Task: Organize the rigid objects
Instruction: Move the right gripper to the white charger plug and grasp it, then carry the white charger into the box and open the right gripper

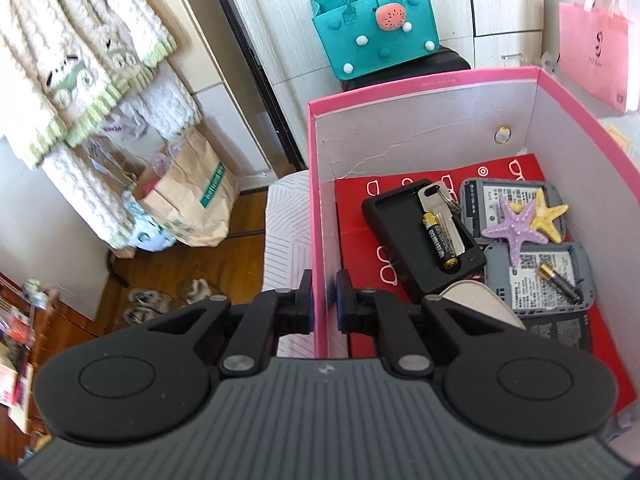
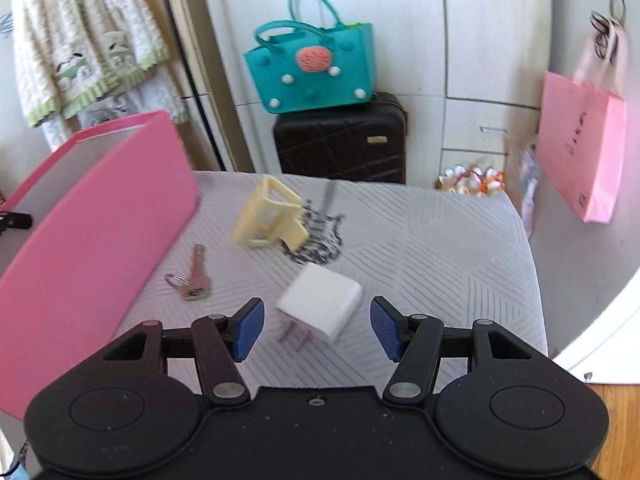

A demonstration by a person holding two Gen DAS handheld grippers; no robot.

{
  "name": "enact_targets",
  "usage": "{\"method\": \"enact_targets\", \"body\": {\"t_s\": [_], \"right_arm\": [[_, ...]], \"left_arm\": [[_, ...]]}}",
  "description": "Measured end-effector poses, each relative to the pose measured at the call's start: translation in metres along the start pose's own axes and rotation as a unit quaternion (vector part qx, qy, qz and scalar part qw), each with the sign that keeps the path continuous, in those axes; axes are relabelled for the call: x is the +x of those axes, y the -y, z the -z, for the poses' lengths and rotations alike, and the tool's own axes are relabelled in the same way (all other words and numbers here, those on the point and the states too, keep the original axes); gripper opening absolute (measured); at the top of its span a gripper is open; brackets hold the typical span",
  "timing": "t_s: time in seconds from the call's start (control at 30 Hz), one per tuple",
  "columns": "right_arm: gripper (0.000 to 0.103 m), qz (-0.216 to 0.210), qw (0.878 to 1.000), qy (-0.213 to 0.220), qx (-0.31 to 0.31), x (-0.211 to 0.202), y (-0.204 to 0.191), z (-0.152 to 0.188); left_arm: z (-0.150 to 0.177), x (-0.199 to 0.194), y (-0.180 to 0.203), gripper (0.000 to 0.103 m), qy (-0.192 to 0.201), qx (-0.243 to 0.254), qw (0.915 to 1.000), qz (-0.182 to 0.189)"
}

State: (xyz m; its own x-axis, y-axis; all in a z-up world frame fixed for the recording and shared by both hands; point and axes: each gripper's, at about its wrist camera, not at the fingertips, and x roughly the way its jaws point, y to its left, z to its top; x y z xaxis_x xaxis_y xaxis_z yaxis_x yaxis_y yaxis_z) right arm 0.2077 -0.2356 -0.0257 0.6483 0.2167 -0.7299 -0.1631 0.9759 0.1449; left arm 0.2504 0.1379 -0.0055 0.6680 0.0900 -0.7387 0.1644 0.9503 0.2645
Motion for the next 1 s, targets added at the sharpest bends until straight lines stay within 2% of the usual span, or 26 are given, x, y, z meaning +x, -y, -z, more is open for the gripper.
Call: {"method": "enact_targets", "body": {"t_s": [0.2,0.5,0.63,0.67,0.77,1.0], "right_arm": [[0.065,-0.001,1.000,-0.006,0.005,0.014,0.000,0.003],[0.066,0.004,1.000,0.016,-0.008,0.025,-0.016,0.001],[0.065,0.024,0.999,0.017,-0.015,0.034,-0.017,0.005],[0.059,0.032,0.999,0.021,-0.024,0.035,-0.019,0.006],[0.054,0.039,0.998,0.026,-0.044,0.033,-0.024,0.009],[0.054,0.019,0.996,0.052,-0.066,0.003,-0.041,0.005]], "left_arm": [[-0.001,0.000,0.003,0.010,-0.001,0.009,0.9999,-0.011],[0.000,0.000,0.008,0.011,-0.001,0.023,0.9995,-0.023],[0.000,0.000,0.009,0.012,-0.001,0.025,0.9994,-0.024],[0.000,0.000,0.009,0.012,-0.001,0.026,0.9994,-0.025],[0.000,0.000,0.010,0.012,0.000,0.028,0.9992,-0.027],[0.000,0.000,0.010,0.012,0.000,0.028,0.9992,-0.027]]}}
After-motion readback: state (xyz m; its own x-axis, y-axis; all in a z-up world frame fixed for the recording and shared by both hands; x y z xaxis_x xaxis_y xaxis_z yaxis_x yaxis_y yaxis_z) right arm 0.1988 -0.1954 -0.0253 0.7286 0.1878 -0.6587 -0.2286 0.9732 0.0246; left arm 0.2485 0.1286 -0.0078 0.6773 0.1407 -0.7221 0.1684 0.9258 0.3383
